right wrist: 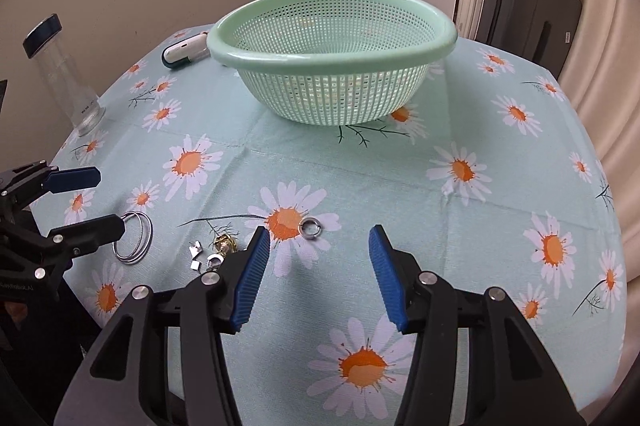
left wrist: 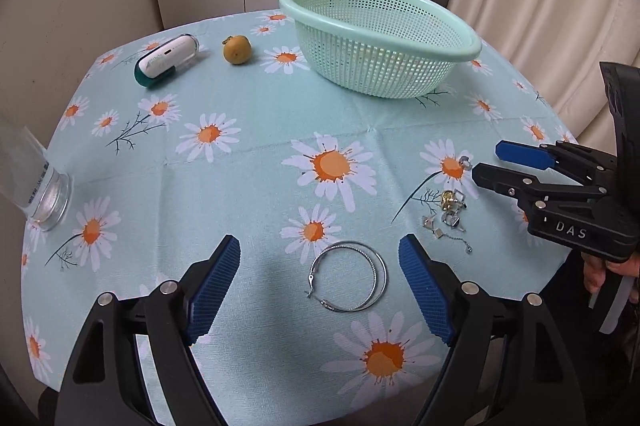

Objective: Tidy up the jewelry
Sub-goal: 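Grasp the second silver hoop with the left tool while the right tool grasps a small ring, then drop the hoop and small ring into the colander and open both tools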

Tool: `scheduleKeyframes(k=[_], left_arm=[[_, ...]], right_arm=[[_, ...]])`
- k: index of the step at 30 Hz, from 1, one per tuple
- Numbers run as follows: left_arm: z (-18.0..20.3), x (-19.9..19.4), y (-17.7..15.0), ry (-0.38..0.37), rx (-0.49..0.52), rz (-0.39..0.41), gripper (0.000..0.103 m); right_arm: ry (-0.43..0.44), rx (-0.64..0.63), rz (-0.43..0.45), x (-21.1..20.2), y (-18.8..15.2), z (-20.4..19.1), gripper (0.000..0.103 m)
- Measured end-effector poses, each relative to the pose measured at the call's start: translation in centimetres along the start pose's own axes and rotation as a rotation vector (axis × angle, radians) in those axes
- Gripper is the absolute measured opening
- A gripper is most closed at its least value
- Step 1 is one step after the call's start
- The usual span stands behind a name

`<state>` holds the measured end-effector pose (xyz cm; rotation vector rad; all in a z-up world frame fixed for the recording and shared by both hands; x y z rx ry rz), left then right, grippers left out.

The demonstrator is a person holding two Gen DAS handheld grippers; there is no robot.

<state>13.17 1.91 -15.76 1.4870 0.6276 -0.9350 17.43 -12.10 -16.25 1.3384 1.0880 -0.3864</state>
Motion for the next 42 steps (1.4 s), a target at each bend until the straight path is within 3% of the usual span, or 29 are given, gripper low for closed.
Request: scheduleKeyframes(k=[7, 11, 13, 15, 16, 20, 22, 27, 28, 29, 34, 36, 37, 42], left_arm=[[0.2, 1.4, -1.2, 0.045, 0.066, -0.009, 0.08], [0.2, 1.4, -1.2, 0.075, 0.063, 0.043, 0.081], [0.2, 1.3, -1.2, 0.069, 0.06, 0.07, 0.08], [0.3, 1.1, -1.3, 0.055, 0.053, 0.095, 0.076], [0.4, 0.9, -1.4, 0.054, 0.059, 0.106, 0.072], [2.0, 0.4, -1.4, 0.014, 0.111, 0.128, 0.041], [2.3, 0.3, -1.4, 0.021, 0.115, 0.126, 0.036], [2.1, 0.3, -1.4, -0.003, 0.095, 0.115, 0.034], [2.1, 0.3, -1.4, -0.005, 0.091, 0.121, 0.026], [2.0, 0.2, -1.3, -0.008, 0.087, 0.121, 0.008], [1.7, 0.5, -1.3, -0.015, 0.072, 0.106, 0.006], [1.7, 0.5, -1.3, -0.014, 0.072, 0.105, 0.006], [1.6, 0.5, -1.4, -0.012, 0.073, 0.106, 0.006], [1.5, 0.4, -1.3, -0.025, 0.058, 0.107, 0.005]], right_arm=[[-0.018, -0.006, 0.007, 1.0, -0.2, -0.3, 0.047], [-0.063, -0.047, 0.03, 1.3, -0.1, -0.3, 0.038], [-0.061, -0.053, 0.057, 1.1, -0.3, -0.2, 0.028], [-0.084, -0.045, 0.079, 1.0, -0.4, 0.4, 0.006], [-0.093, -0.039, 0.084, 0.9, -0.4, 0.7, 0.001], [-0.074, -0.035, 0.088, 0.8, -0.3, 1.0, 0.001], [-0.062, -0.035, 0.086, 0.6, -0.4, 1.0, 0.001], [-0.036, -0.021, 0.081, 0.3, -0.7, 0.8, 0.001], [-0.022, -0.011, 0.084, 0.1, -0.6, 0.8, 0.001], [-0.021, -0.005, 0.101, -0.2, -0.4, 0.8, 0.001], [0.023, -0.002, 0.1, -0.1, 0.3, 0.0, 0.006], [0.012, -0.009, 0.084, 0.4, 0.2, -0.2, 0.023], [0.02, 0.0, 0.081, 0.6, 0.2, -0.2, 0.026], [-0.023, 0.016, 0.093, 1.1, 0.5, 0.4, 0.031]])
Point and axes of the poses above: each gripper's, at about its wrist camera, not at the fingertips, and x roughly the way its jaws point, z to its right, y to its top, the point moved 9 cm from there along x, roughly the way its jaws point, and after that the axes turned 4 degrees about x, right-handed, at the moved point
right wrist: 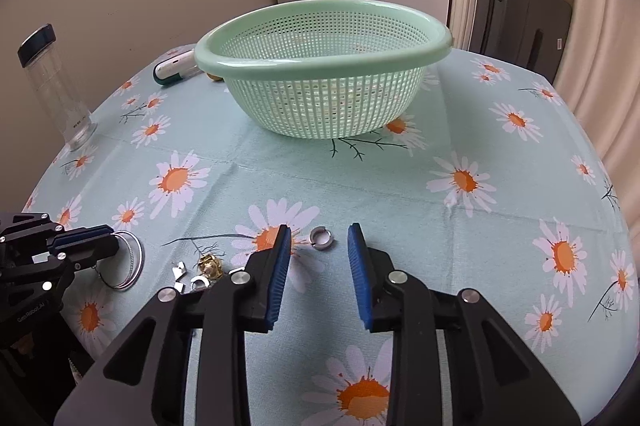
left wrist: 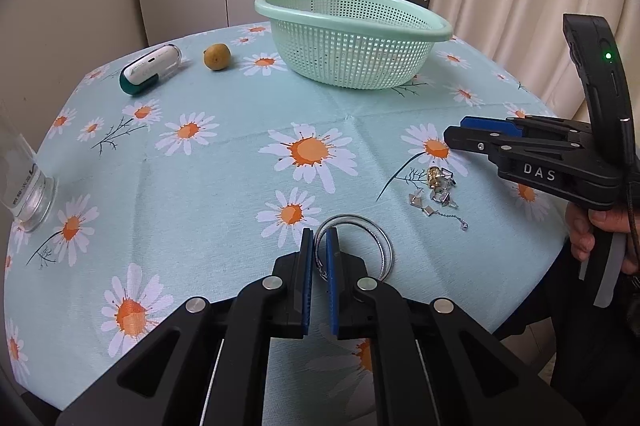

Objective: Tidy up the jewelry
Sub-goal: 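Drop the hoop and small ring into the colander and open both tools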

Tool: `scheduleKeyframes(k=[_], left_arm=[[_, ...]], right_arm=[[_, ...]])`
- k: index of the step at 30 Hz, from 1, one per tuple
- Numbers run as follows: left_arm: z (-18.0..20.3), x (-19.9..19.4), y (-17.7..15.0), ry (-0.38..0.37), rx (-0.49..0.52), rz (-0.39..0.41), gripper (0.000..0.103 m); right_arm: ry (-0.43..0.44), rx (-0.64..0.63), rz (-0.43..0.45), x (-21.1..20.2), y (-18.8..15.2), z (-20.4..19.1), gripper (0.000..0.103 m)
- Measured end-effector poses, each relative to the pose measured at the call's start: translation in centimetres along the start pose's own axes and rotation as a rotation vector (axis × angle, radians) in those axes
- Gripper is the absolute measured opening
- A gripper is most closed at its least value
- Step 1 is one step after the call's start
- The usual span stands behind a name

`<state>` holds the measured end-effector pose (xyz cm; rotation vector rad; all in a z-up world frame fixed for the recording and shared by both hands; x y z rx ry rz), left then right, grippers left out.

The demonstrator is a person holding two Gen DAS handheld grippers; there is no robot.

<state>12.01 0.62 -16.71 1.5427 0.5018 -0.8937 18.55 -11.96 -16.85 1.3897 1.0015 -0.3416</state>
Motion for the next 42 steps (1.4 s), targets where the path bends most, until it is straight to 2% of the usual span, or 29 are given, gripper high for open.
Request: scheduleKeyframes(k=[3, 4, 5, 7, 11, 14, 16, 20, 25, 33, 37, 42], left_arm=[[0.1, -0.3, 0.1, -0.01, -0.01, 0.006, 0.005], [0.1, -0.5, 0.3, -0.015, -0.015, 0.013, 0.005], [0.0, -0.8, 0.4, -0.016, -0.02, 0.021, 0.005], [0.0, -1.3, 0.7, -0.018, -0.026, 0.036, 0.005], [-0.5, -2.2, 1.4, -0.024, -0.051, 0.064, 0.005], [-0.7, -2.4, 2.1, -0.022, -0.055, 0.07, 0.005], [-0.8, -2.4, 2.7, -0.05, -0.068, 0.062, 0.005], [-1.2, -2.4, 4.0, -0.056, -0.076, 0.076, 0.005], [-1.4, -2.9, 7.8, -0.049, -0.032, 0.109, 0.005], [-1.4, -2.8, 15.3, -0.019, 0.063, 0.154, 0.005], [-2.0, -1.3, 18.1, -0.017, 0.066, 0.132, 0.005], [-2.4, 1.9, 20.4, -0.008, 0.058, 0.059, 0.006]], right_arm=[[-0.028, -0.035, 0.005, 0.4, 0.0, -0.1, 0.028], [-0.063, -0.072, 0.006, 0.5, 0.0, -0.3, 0.023], [-0.071, -0.109, 0.008, 0.5, -0.1, -0.8, 0.014], [-0.082, -0.121, 0.01, 0.5, -0.2, -1.1, 0.014], [-0.033, -0.059, -0.003, 0.2, -0.4, -0.4, 0.014], [-0.027, -0.05, 0.0, -0.4, -0.3, 0.1, 0.014], [-0.02, -0.042, 0.01, -1.1, 0.1, 0.6, 0.014], [-0.02, -0.054, 0.029, -3.0, 1.5, 1.5, 0.014], [-0.041, -0.107, 0.065, -5.0, 4.5, 2.2, 0.014], [-0.025, -0.13, 0.115, -6.4, 10.5, 2.0, 0.014], [-0.022, -0.109, 0.098, -5.3, 12.9, 2.3, 0.014], [-0.025, -0.094, 0.023, -2.1, 14.9, 2.6, 0.014]])
Point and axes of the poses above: each gripper's, at about its wrist camera, not at the fingertips, and x roughly the way its jaws point, z to its right, y to its top, the point moved 9 cm from there along x, roughly the way its jaws point, and after that the axes turned 4 degrees about x, right-handed, at the moved point
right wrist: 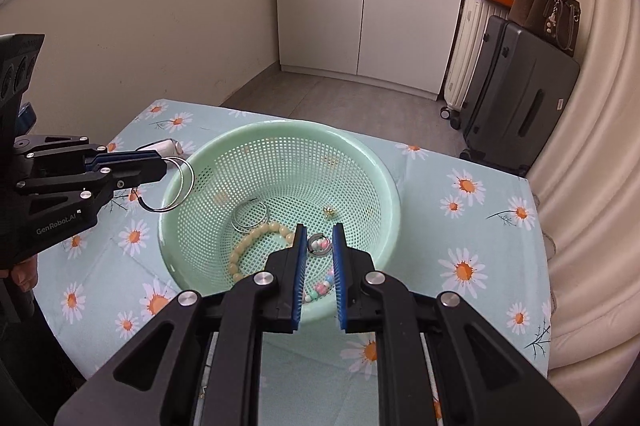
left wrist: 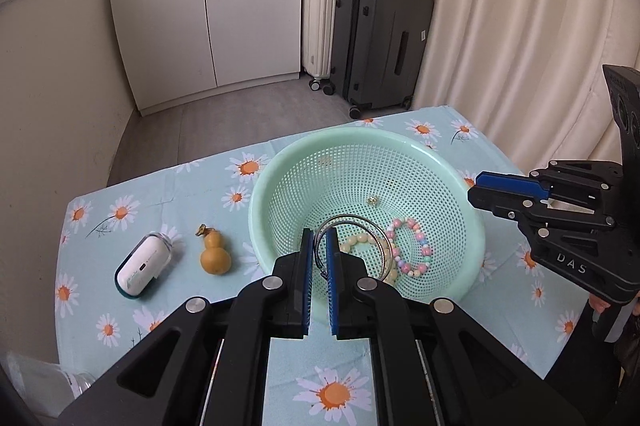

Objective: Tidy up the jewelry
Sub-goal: 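Drop the hoop and small ring into the colander and open both tools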

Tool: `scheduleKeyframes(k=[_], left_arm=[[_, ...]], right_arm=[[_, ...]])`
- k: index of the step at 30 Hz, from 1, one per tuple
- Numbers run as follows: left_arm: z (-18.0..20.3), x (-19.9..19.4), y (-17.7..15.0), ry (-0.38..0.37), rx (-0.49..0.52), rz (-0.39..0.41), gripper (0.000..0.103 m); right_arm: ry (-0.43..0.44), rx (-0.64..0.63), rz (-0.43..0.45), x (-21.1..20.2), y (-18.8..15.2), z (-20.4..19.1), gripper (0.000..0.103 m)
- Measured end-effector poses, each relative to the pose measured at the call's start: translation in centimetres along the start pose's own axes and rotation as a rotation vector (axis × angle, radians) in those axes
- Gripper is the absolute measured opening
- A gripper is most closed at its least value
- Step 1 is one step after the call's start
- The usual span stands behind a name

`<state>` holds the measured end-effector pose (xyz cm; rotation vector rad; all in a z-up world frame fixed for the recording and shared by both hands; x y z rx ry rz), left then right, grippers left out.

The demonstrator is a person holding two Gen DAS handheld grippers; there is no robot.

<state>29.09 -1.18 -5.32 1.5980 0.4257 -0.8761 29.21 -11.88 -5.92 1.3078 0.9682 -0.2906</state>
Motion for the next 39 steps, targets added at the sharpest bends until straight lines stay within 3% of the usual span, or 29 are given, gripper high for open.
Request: scheduleKeyframes(k=[6, 13, 20, 23, 26, 29, 31, 33, 39], left_arm=[[-0.3, 4.2, -0.1, 0.017, 0.01, -0.105, 0.006], [-0.5, 6.7, -1.9, 0.02, 0.001, -0.183, 0.006], [-1.0, 6.2, -2.3, -0.007, -0.049, -0.176, 0.007], [-1.0, 5.6, -2.4, -0.009, -0.043, -0.167, 0.007], [-0.7, 4.8, -2.5, -0.01, -0.051, -0.153, 0.007], [-0.3, 3.8, -2.7, -0.022, -0.066, -0.138, 0.021], [0.5, 2.8, -2.9, -0.038, -0.061, -0.121, 0.042], [1.4, 1.7, -3.3, -0.028, -0.028, -0.097, 0.05], [3.7, -0.7, -6.6, -0.031, 0.036, -0.079, 0.056]], right_arm=[[-0.019, -0.052, -0.069, 4.0, -0.2, -0.2, 0.014], [-0.008, -0.086, -0.089, 5.6, -1.4, -0.9, 0.014], [-0.019, -0.086, -0.097, 5.8, -1.7, -0.6, 0.015], [-0.018, -0.078, -0.083, 5.2, -1.5, -0.4, 0.028], [-0.01, -0.059, -0.074, 4.5, -1.4, -0.2, 0.031], [-0.021, -0.054, -0.065, 3.6, -1.4, -0.1, 0.031], [-0.02, -0.051, -0.054, 2.8, -1.7, -0.3, 0.031], [-0.017, -0.049, -0.042, 1.9, -2.2, -0.4, 0.031], [-0.006, -0.057, -0.017, -0.9, -4.2, -0.8, 0.034]])
Point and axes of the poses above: each gripper's, at about its wrist camera, not at the fingertips, and x roughly the way its jaws point, z to its right, y to its top, the point moved 9 cm from there along x, roughly the way its jaws point, and after that the axes turned 4 degrees about x, right-handed, at the moved point
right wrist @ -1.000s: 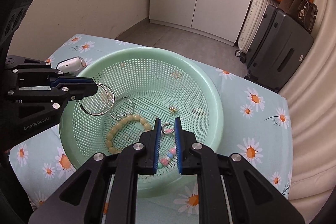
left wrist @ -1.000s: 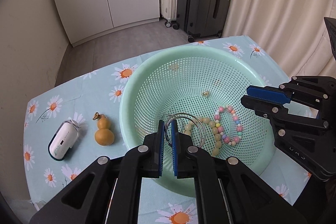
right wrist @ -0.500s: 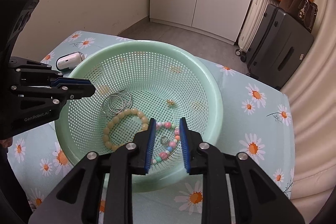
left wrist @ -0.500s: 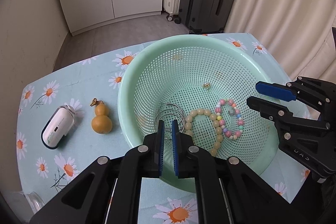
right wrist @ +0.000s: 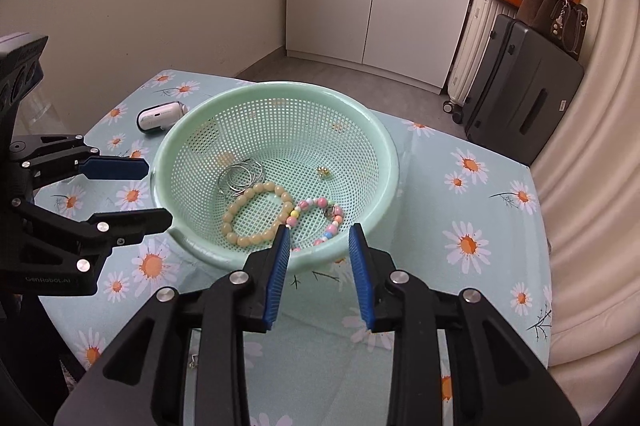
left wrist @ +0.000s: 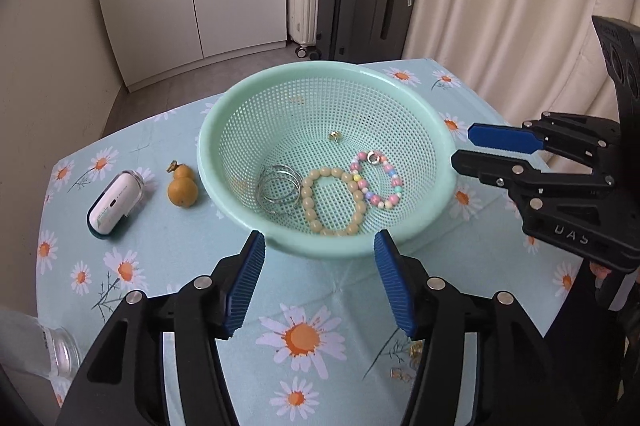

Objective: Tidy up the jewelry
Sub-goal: 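Drop the hoop and small ring into the colander and open both tools, then grasp a small silver ring charm on the table with the right tool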

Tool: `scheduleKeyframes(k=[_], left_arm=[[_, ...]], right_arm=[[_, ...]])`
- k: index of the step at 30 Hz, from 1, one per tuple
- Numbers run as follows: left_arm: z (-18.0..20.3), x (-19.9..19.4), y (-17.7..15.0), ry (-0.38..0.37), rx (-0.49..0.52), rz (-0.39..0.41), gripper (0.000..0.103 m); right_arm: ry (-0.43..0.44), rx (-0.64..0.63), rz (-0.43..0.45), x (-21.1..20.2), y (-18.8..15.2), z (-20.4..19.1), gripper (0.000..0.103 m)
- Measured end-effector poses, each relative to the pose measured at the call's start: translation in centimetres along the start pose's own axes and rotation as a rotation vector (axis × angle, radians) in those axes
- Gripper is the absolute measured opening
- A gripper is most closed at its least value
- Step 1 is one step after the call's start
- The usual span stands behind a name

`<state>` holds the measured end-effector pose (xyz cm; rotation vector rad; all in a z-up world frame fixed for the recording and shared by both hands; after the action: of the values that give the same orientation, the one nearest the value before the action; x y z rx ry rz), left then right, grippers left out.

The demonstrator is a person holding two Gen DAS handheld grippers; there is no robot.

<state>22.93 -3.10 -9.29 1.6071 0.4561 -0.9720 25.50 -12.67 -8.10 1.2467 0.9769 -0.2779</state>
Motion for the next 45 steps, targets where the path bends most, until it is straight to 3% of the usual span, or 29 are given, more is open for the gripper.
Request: scheduleKeyframes(k=[2, 6, 11, 17, 30, 36, 39, 41, 43, 45], left_arm=[[0.5, -0.4, -1.8, 0.026, 0.022, 0.005, 0.056], [2.1, -0.3, -5.9, 0.006, 0.027, -0.002, 0.056], [3.2, 0.5, -8.8, -0.012, 0.006, -0.021, 0.056], [4.8, 2.1, -10.2, 0.013, 0.079, -0.056, 0.056], [4.3, 1.5, -11.2, -0.001, 0.058, 0.012, 0.053], [5.0, 1.3, -11.3, -0.025, 0.084, 0.02, 0.037], [4.9, 1.3, -11.4, -0.002, 0.1, 0.018, 0.023], [4.8, 1.1, -11.5, -0.006, 0.109, 0.015, 0.019], [4.4, 1.0, -11.6, 0.002, 0.1, 0.01, 0.007], [4.0, 0.9, -11.6, -0.02, 0.067, 0.004, 0.005]], right_arm=[[0.008, -0.002, 0.012, -1.0, -0.8, -0.4, 0.035], [0.042, -0.001, 0.028, -2.5, -2.9, -1.6, 0.039], [0.109, -0.05, -0.012, -2.9, -7.1, -4.6, 0.04], [0.137, -0.063, -0.081, -1.3, -10.7, -6.7, 0.04], [0.198, -0.043, -0.115, 1.5, -11.5, -8.4, 0.04], [0.213, -0.044, -0.101, 2.0, -11.5, -8.8, 0.037], [0.176, -0.095, -0.087, 2.4, -11.2, -9.0, 0.018], [0.185, -0.091, -0.096, 2.5, -11.1, -9.0, 0.017], [0.19, -0.094, -0.098, 2.4, -11.3, -8.9, 0.017], [0.195, -0.084, -0.103, 2.2, -11.4, -8.7, 0.017]])
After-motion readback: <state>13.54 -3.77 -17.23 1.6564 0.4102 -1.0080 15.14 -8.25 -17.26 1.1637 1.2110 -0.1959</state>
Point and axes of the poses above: each gripper's, at about its wrist camera, not at the fingertips, and x roughly the way its jaws point, z to its right, y to its top, the point moved 9 cm from there along x, roughly the way its jaws point, and after that the axes turned 4 degrees about x, right-handed, at the moved point
